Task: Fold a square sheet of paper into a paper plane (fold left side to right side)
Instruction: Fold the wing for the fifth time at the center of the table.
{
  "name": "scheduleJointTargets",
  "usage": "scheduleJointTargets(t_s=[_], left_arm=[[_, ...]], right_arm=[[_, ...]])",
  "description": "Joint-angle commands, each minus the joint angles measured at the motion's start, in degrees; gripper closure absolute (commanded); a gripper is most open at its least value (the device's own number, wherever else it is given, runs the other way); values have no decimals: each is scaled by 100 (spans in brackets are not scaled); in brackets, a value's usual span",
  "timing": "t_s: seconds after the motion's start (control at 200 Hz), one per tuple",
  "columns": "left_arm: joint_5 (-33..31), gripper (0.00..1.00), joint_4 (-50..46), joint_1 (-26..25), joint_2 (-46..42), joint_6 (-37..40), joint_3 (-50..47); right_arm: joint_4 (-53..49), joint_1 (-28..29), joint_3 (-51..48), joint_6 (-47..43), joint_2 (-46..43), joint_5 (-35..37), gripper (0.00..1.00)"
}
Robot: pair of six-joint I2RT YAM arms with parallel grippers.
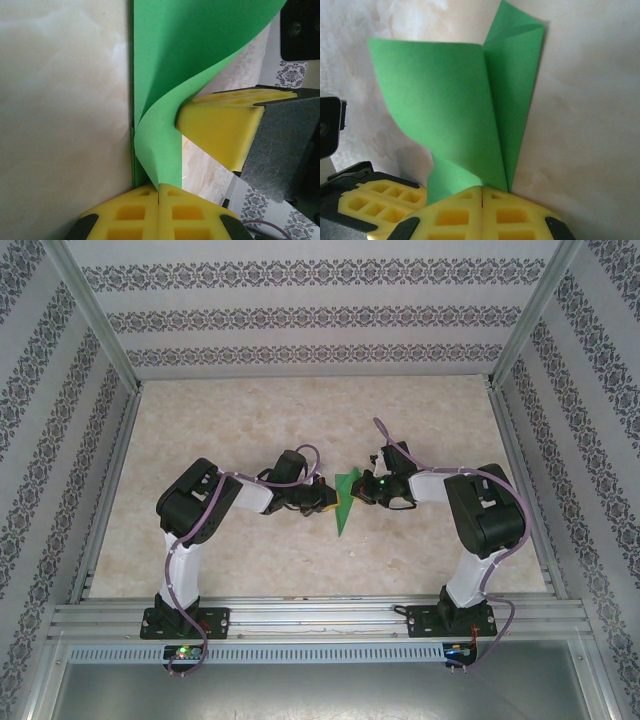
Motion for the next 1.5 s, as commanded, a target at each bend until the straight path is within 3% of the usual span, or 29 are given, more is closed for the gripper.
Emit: scheduleJointTargets(t_s=[0.0,0.18,0.39,0.54,0.704,0.929,1.219,1.494], left_arm=[[-774,100,-746,59,278,28,-252],[-697,98,-547,58,155,16,-282],[-752,80,-807,59,-361,188,-233],[-904,76,-1338,119,-864,418,-200],[-878,83,-2050,139,-1252,701,-32],[-204,93,-1966,-117,-1207,339,295],[-37,96,-1758,-558,-653,-45,728],[-209,97,-1788,-574,-419,-45,656]], right_arm=[[-172,32,120,-76,141,18,98],[-726,28,182,-119,234,201,99],[-817,26,53,-93,297,206,100],[-825,29,-2,-85,321,203,100],[-836,34,-11,-76,326,206,100],[-852,35,-2,-67,375,197,100],[-872,52,-2,-76,415,180,100],[-914,70,15,-102,414,174,100]])
